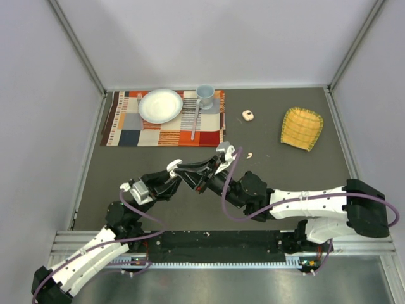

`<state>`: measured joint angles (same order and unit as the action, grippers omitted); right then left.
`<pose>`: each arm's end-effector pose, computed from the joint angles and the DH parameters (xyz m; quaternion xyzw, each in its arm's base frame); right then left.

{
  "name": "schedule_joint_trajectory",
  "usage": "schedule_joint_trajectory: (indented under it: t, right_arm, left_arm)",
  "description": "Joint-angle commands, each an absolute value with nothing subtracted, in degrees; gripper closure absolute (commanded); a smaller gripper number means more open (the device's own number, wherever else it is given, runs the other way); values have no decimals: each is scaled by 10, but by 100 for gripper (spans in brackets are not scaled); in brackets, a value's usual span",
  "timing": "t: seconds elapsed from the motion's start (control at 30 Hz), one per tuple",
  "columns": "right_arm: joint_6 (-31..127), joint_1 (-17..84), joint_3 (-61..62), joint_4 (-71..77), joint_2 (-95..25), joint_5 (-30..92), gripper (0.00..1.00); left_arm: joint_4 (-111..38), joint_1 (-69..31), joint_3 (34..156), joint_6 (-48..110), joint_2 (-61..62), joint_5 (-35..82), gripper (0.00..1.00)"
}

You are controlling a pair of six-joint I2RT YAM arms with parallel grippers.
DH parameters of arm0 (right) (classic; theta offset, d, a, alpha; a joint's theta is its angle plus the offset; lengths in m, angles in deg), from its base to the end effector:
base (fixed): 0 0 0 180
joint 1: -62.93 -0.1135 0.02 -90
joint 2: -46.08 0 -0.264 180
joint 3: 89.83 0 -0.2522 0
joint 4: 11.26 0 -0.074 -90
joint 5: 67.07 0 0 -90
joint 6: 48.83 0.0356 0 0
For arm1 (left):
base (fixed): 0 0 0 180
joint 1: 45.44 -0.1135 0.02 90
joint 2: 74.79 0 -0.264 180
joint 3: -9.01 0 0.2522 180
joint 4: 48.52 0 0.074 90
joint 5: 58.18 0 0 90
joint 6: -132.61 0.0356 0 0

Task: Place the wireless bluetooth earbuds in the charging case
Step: Insert the left earbud into the left side groove of the charging case.

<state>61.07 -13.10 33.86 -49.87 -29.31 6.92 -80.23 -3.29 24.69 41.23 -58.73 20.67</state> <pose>0.0804 0.2827 0.3227 -0.1684 0.5576 0.5470 0.6013 0.0781 -0.0800 0.2415 0.2492 0.4276 -0.3659 0.7881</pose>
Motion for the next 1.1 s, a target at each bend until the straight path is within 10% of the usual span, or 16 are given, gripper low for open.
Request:
schedule_joint_trajectory:
  t: [0.0,1.07]
  right_arm:
    - [606,-142,307,-528,-301,71,100]
    - [587,-142,306,-513,-323,52,100]
  left_arm:
    - [-839,-33,210,408,-585,198,100]
    - [-877,-33,201,397,-585,194,100]
